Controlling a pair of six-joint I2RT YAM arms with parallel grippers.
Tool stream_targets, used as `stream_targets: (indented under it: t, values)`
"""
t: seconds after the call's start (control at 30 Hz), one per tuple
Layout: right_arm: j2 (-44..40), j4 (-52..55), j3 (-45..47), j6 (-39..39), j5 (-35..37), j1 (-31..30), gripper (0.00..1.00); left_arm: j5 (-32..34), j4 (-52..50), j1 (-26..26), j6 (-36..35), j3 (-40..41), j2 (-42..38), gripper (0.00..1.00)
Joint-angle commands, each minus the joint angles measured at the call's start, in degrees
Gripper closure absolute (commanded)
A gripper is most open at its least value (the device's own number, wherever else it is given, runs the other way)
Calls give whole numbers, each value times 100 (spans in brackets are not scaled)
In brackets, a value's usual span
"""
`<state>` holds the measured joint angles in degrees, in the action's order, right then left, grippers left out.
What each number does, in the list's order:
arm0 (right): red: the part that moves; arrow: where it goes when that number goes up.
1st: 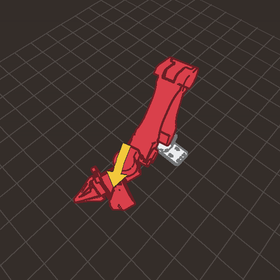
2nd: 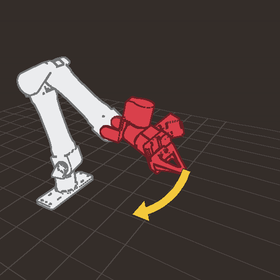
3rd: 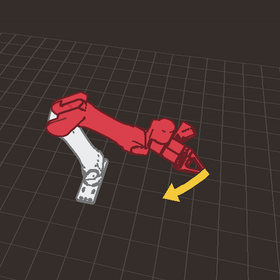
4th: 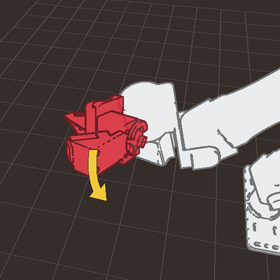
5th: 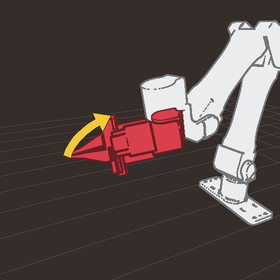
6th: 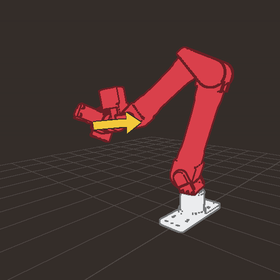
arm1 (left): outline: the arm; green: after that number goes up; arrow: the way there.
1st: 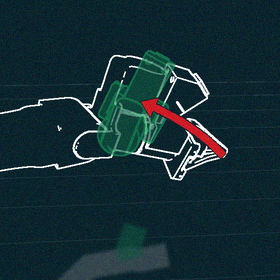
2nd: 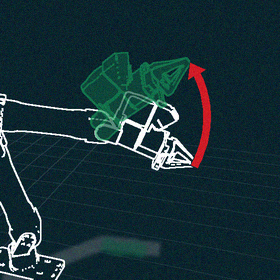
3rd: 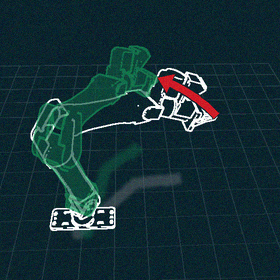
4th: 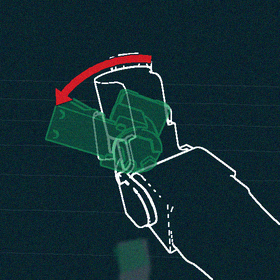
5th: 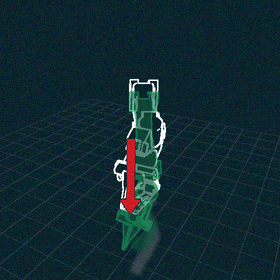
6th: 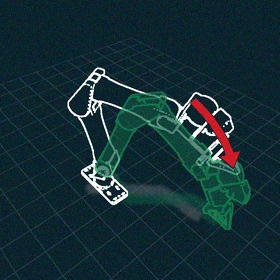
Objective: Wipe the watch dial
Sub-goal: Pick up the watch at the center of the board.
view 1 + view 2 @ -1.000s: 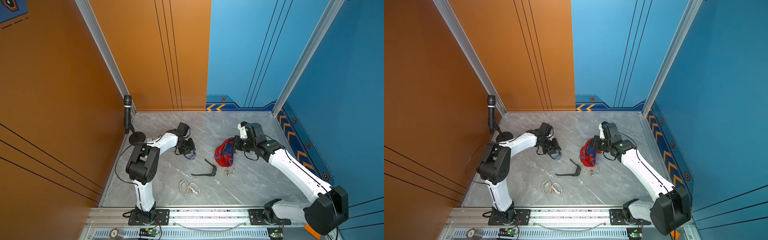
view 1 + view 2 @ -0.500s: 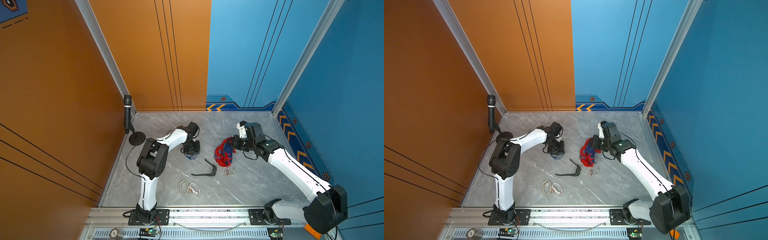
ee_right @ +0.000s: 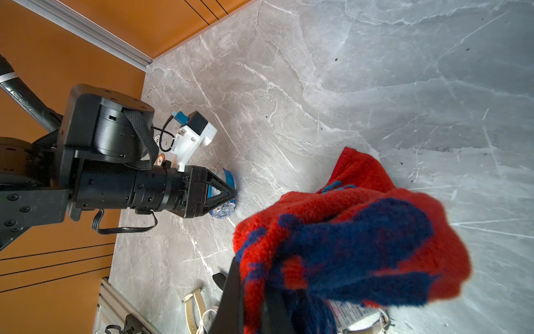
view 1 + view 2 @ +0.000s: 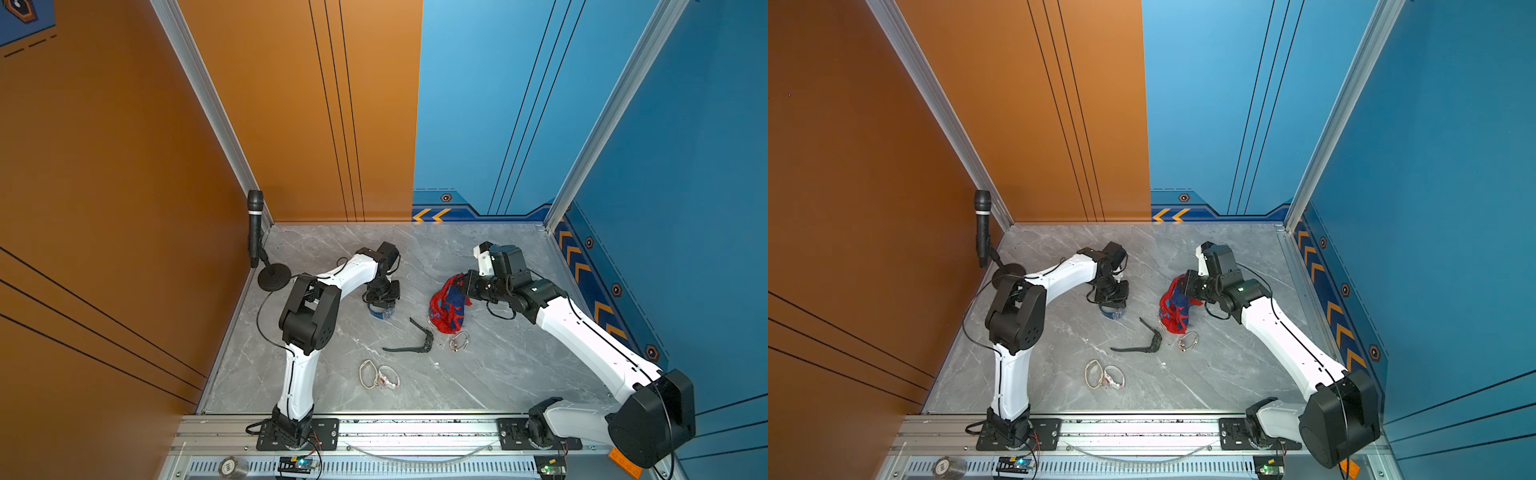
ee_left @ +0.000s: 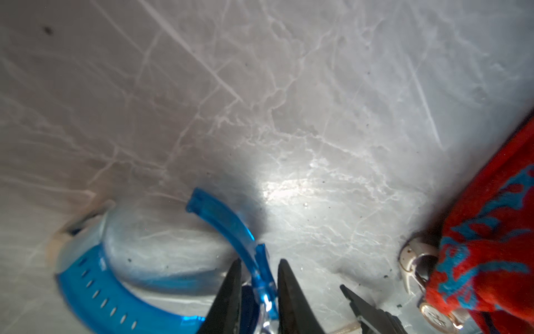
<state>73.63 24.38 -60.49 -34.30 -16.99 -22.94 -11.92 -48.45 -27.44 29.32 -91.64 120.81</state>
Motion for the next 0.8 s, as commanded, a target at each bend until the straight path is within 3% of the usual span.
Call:
stream_targets:
  t: [0.0, 0.23, 0.4, 0.57, 0.77]
  values:
    - [-54, -266, 72, 62, -113, 53, 100, 116, -299, -22, -131, -146, 108, 77]
    - [-100, -311, 135, 47, -129, 68, 100, 138, -359, -47, -148, -249, 214, 84]
    - [-131, -318, 156, 38, -102, 79, 100, 72, -359, -44, -95, -260, 224, 98]
    - [-126, -311, 119, 108, -82, -2, 100, -312, -329, 41, 159, -184, -24, 100]
    - [-49, -185, -220, 519, 364, -391, 100, -1478, 1152, 235, 1646, 458, -1117, 100]
